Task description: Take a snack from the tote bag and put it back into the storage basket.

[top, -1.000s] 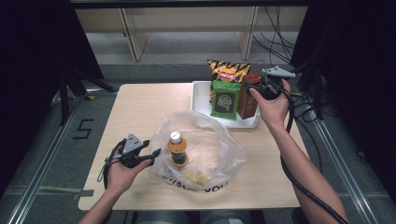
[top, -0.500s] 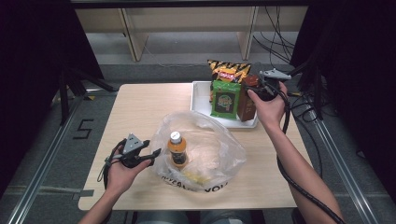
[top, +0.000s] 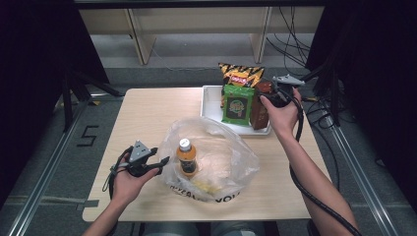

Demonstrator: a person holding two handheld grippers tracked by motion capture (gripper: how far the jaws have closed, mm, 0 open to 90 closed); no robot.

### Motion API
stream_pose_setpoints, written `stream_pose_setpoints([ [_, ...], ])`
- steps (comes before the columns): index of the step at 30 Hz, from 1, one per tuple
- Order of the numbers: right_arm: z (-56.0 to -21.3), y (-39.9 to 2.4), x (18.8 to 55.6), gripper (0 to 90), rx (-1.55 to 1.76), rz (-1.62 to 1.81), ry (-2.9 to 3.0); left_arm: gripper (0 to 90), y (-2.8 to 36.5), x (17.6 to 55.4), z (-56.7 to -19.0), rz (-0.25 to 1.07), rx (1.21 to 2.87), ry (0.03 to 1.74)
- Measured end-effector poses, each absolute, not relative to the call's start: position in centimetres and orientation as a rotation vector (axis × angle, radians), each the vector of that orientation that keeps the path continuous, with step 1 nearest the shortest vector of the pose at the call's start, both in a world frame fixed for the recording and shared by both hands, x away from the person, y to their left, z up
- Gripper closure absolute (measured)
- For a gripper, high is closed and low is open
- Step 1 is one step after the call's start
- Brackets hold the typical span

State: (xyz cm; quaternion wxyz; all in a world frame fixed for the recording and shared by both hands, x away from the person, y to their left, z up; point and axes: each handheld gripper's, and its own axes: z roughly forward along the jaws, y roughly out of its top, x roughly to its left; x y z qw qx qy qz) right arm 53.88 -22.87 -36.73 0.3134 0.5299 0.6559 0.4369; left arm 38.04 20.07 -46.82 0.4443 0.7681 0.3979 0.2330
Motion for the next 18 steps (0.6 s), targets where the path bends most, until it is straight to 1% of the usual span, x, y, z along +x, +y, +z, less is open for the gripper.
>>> stream_pose_setpoints([
  [18,-38.0,-23.1,54.3,38.3,1.444,1.102,1.741,40.8,20.1,38.0,-46.8,0.577,1.903,0.986],
])
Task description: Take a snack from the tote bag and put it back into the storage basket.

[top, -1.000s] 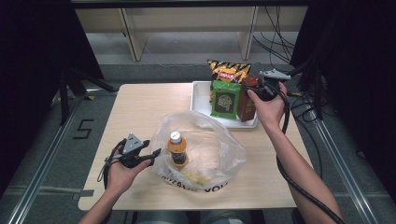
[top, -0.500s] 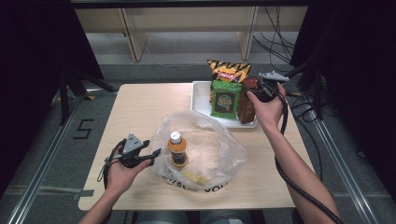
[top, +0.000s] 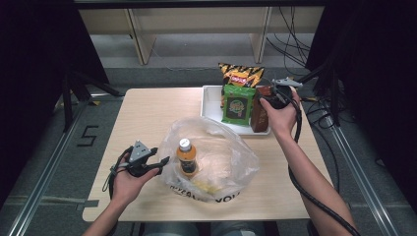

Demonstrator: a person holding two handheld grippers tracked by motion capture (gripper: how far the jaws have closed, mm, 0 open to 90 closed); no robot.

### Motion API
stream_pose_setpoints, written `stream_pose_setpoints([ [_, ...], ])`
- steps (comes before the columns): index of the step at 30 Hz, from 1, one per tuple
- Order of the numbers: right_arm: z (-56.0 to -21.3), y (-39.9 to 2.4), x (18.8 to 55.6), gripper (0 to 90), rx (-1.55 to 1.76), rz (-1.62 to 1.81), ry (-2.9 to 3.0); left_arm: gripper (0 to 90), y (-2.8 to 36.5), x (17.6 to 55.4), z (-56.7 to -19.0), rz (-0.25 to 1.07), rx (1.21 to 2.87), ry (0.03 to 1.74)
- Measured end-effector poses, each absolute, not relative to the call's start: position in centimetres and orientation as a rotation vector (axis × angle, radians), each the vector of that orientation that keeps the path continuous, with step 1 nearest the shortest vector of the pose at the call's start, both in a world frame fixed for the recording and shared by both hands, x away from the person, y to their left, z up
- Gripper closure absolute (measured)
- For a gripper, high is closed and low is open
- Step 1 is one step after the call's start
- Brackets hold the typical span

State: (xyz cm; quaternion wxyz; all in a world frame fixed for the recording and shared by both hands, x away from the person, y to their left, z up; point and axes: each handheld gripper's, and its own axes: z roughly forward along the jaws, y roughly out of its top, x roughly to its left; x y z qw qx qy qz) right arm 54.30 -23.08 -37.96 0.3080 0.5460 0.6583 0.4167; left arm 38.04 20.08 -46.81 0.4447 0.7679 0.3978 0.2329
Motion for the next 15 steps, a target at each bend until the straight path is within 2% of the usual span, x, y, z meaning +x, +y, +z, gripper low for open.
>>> stream_pose_setpoints([
  [15,-37.41,-23.28,54.19,37.0,1.436,1.113,1.721,40.6,20.01,38.08,-46.85,0.575,1.904,0.983],
])
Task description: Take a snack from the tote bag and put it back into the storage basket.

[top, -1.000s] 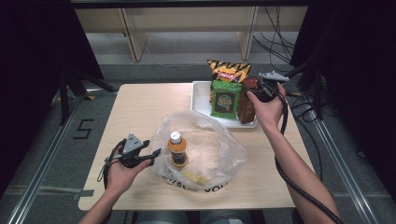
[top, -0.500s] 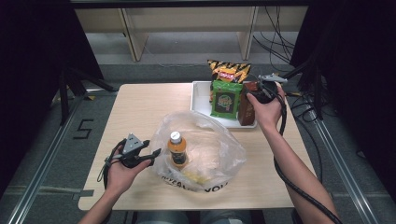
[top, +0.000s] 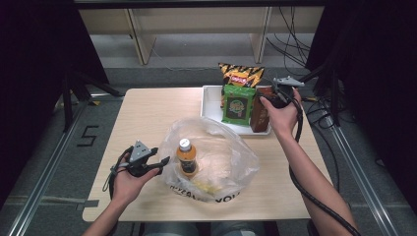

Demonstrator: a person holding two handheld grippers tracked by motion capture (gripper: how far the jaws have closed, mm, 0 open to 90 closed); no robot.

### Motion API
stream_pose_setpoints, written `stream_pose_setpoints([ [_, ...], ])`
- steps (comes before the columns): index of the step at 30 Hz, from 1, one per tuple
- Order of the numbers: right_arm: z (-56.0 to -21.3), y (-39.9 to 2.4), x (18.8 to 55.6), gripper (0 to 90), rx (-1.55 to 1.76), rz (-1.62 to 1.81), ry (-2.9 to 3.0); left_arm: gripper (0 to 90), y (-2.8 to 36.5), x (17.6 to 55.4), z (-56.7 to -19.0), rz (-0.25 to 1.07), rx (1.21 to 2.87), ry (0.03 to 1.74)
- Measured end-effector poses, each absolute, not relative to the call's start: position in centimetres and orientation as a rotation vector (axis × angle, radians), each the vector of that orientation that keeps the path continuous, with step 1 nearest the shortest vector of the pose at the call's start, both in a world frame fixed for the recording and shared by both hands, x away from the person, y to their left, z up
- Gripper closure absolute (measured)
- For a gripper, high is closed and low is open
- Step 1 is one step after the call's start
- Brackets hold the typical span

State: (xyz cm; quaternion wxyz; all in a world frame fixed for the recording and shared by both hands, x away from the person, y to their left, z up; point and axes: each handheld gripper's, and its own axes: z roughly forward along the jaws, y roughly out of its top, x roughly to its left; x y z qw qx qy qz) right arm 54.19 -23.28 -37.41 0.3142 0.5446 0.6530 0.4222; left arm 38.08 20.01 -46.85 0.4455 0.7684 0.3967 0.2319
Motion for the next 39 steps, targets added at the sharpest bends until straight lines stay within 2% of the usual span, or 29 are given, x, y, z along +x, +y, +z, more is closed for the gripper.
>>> stream_pose_setpoints([
  [18,-35.9,-24.3,53.3,37.7,1.374,1.183,1.686,40.4,20.0,38.1,-46.8,0.562,1.895,0.971],
  [32,-34.7,-24.6,50.6,42.3,1.301,1.271,1.696,39.6,20.0,37.9,-46.4,0.578,1.888,0.962],
  [37,-34.6,-24.3,49.1,42.8,1.280,1.298,1.718,35.5,20.3,37.6,-45.4,0.594,1.866,0.941],
  [39,-34.7,-24.4,48.5,43.0,1.275,1.308,1.730,29.8,20.2,37.5,-45.0,0.559,1.847,0.926],
])
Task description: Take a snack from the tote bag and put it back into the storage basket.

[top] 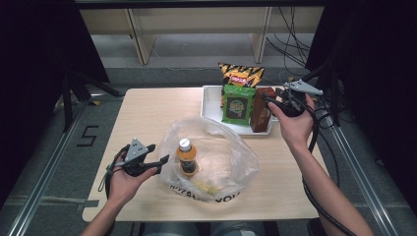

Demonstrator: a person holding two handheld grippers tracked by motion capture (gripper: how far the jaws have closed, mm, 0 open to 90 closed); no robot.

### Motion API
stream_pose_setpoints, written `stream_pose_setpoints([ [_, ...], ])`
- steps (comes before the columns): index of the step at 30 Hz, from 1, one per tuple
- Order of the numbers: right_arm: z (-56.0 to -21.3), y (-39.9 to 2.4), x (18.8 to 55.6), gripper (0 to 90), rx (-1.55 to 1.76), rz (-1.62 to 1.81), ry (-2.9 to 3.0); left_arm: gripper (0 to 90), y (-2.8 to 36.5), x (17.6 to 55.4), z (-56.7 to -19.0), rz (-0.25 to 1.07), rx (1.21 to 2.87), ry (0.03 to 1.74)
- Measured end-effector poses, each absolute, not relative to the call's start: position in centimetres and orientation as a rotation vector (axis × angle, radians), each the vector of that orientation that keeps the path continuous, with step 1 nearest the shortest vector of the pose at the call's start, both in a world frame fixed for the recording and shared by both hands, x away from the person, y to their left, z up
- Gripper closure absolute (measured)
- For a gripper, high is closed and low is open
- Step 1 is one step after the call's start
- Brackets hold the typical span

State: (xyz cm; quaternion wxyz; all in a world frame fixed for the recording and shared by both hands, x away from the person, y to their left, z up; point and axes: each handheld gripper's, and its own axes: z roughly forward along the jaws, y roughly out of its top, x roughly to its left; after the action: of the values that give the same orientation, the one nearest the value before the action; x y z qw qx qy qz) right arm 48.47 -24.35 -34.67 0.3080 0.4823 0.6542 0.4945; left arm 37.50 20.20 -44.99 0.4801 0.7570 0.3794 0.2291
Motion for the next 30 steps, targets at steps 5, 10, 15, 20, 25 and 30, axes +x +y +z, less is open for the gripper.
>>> stream_pose_setpoints([
  [5,-35.4,-24.7,47.0,43.1,1.260,1.306,1.759,21.5,19.8,36.9,-43.8,0.551,1.832,0.870],
  [10,-35.9,-25.1,45.8,43.2,1.275,1.313,1.785,19.1,19.7,35.7,-43.3,0.512,1.808,0.830],
  [15,-36.8,-25.4,44.8,43.2,1.271,1.321,1.808,18.7,18.7,34.9,-42.5,0.495,1.795,0.770],
  [20,-37.7,-25.4,43.8,43.2,1.296,1.330,1.825,18.0,17.4,34.8,-42.4,0.488,1.801,0.740],
  [25,-38.5,-25.4,42.9,43.6,1.262,1.334,1.845,15.9,16.3,35.2,-43.0,0.471,1.810,0.754],
  [30,-39.2,-25.1,41.9,43.7,1.270,1.355,1.854,15.3,16.0,35.6,-43.4,0.488,1.822,0.774],
])
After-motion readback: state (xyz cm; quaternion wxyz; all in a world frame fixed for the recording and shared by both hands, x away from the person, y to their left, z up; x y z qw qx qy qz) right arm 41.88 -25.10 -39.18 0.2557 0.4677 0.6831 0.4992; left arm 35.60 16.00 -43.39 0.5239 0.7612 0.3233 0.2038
